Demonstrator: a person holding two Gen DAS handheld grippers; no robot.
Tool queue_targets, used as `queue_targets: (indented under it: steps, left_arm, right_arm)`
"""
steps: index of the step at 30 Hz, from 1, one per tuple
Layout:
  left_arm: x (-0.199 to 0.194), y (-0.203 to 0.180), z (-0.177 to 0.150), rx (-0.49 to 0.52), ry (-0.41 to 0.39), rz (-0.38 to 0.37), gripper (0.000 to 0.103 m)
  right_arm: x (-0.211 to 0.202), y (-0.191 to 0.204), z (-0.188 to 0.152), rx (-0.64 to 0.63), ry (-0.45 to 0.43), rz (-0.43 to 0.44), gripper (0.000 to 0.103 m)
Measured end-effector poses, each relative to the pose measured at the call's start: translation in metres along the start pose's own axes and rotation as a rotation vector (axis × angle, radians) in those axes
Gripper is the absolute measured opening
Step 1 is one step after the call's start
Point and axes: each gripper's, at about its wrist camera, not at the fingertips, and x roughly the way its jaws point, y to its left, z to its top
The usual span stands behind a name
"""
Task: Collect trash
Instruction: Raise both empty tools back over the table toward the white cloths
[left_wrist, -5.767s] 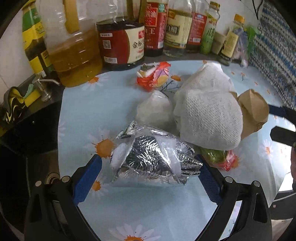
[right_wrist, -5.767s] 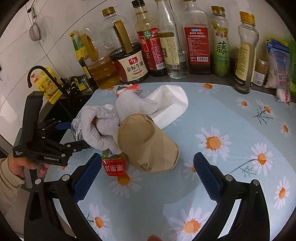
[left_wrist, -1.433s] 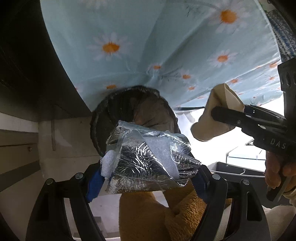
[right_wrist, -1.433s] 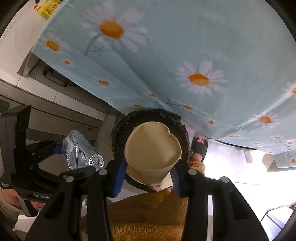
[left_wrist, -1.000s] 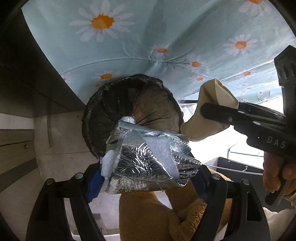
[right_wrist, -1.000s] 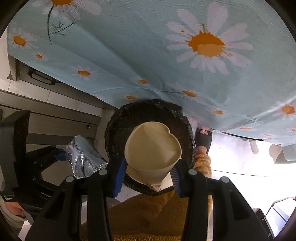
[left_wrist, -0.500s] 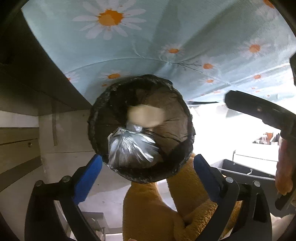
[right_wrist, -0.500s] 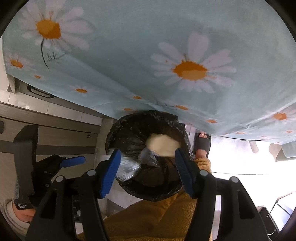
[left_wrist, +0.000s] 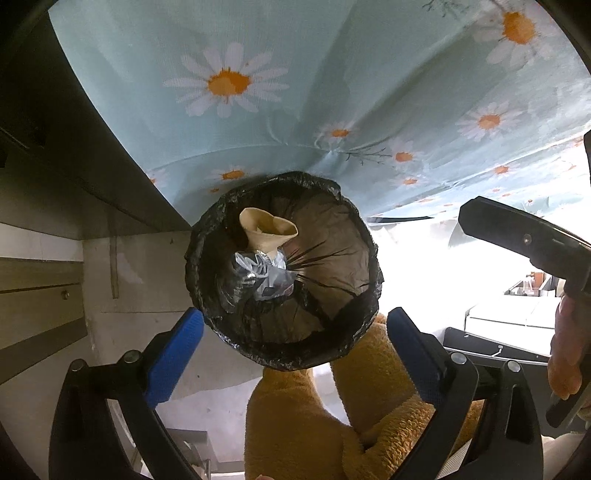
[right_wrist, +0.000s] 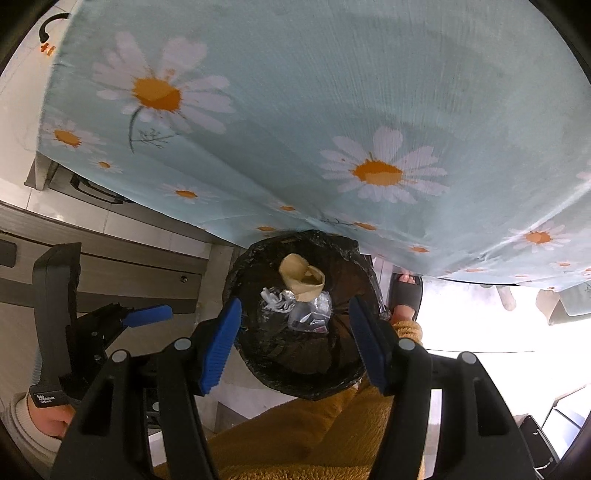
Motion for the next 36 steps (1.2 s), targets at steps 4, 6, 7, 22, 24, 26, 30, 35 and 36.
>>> queue_targets:
  steps: [4,6,7,22,24,26,30,35,36]
  left_arm:
    - [-0.009,-0.001,-0.002,-0.001,-0.009,-0.01,0.096]
    - [-0.017,-0.002,-0.004,0.003,-0.021,-0.011,0.096]
    - [-0.022,-0.004,-0.004,0.008,-0.03,-0.013,0.096]
    - [-0.124,-0.032,0.0,0.065,-0.233,-0.042,0.096]
    - [-0.14,-0.04,0.001,0.09,-0.26,-0.053,0.096]
    - [-0.151,-0.047,0.003,0.11,-0.284,-0.055,0.096]
    - [-0.182,-0.063,0.009,0.155,-0.351,-0.069,0.096]
    - [-0.214,-0.078,0.022,0.189,-0.425,-0.084,0.096]
    - [-0.218,-0.08,0.025,0.191,-0.436,-0.094,0.096]
  right_arm:
    - [-0.007,0.002,0.001,-0.002,-0.022,0.004,0.061]
    - [-0.016,0.004,0.001,0.002,-0.037,0.01,0.061]
    - [-0.02,0.005,0.001,0.0,-0.043,0.011,0.061]
    - [-0.117,0.02,-0.003,-0.051,-0.208,0.022,0.061]
    - [-0.134,0.024,-0.006,-0.062,-0.246,0.021,0.062]
    - [-0.151,0.026,-0.007,-0.07,-0.288,0.013,0.062]
    - [-0.179,0.027,-0.006,-0.066,-0.36,0.006,0.063]
    - [-0.205,0.028,0.004,-0.075,-0.425,-0.005,0.064]
    - [-0.21,0.028,0.009,-0.083,-0.438,-0.006,0.064]
